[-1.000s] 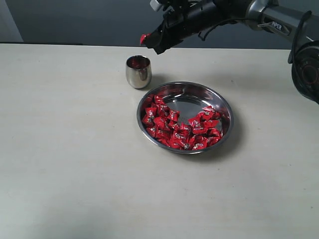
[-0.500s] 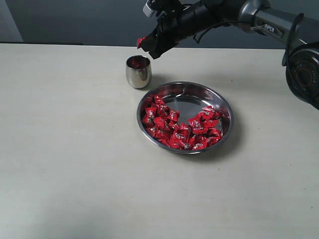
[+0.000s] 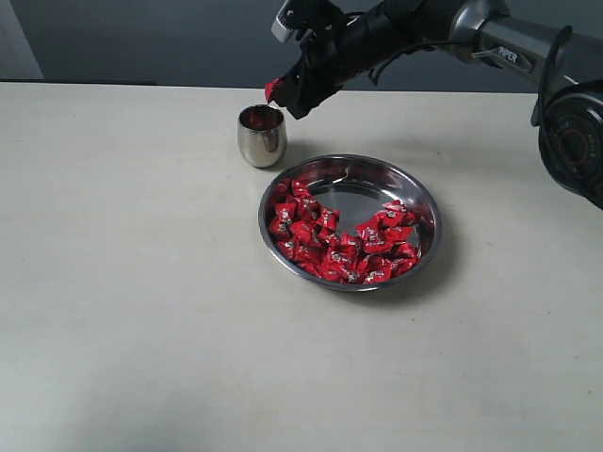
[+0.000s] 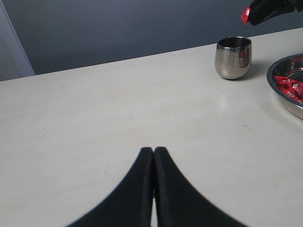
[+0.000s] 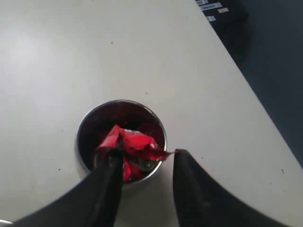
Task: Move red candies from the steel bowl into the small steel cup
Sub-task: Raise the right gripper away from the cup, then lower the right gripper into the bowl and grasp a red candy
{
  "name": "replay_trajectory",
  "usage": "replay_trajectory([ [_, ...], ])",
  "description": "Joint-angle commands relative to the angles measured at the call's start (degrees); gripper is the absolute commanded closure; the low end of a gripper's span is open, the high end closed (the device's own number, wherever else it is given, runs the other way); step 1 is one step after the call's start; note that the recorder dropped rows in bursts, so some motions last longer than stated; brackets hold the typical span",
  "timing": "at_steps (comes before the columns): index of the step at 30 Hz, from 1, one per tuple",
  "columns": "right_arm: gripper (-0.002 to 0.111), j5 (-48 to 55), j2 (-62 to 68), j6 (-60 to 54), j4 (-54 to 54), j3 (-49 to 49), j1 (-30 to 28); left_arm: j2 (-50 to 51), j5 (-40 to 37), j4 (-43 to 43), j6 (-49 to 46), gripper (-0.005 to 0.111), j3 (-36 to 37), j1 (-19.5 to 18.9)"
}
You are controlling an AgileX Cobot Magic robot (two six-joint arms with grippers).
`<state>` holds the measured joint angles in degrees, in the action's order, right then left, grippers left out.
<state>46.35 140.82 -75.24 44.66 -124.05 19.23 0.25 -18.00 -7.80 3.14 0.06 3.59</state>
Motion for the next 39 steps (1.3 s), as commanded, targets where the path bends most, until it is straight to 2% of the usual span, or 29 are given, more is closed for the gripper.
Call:
replay_trajectory([
  [1, 0.063, 0.2, 0.1, 0.3, -1.9, -0.3, 0.8, -0.2, 0.3, 0.0, 0.3, 0.106, -0.1, 0.6],
  [3, 0.060, -0.6, 0.1, 0.3, -2.0, -0.3, 0.9, -0.2, 0.3, 0.0, 0.3, 0.106, -0.1, 0.6],
  [11, 0.061, -4.0, 0.1, 0.8, -0.7, -0.3, 0.8, -0.2, 0.3, 0.0, 0.3, 0.106, -0.1, 0.6],
  [14, 0.061, -4.7, -0.6, 7.3, -3.2, -0.3, -0.1, -0.2, 0.3, 0.0, 0.3, 0.106, -0.1, 0.6],
  [17, 0.061, 0.3, -1.5, 15.6, -9.0, -0.3, -1.5, -0.2, 0.3, 0.0, 0.3, 0.106, -0.1, 0.6],
  [23, 0.061, 23.2, -2.4, 18.5, -15.1, -0.3, -3.9, -0.2, 0.3, 0.0, 0.3, 0.106, -0.1, 0.6],
  [28, 0.061, 23.6, -2.4, 25.0, -22.8, 0.1, -4.1, -0.2, 0.3, 0.0, 0.3, 0.106, -0.1, 0.6],
  [39, 0.061, 23.6, -2.4, 36.5, -25.0, 5.1, -0.4, -0.2, 0.3, 0.0, 0.3, 0.106, -0.1, 0.6],
])
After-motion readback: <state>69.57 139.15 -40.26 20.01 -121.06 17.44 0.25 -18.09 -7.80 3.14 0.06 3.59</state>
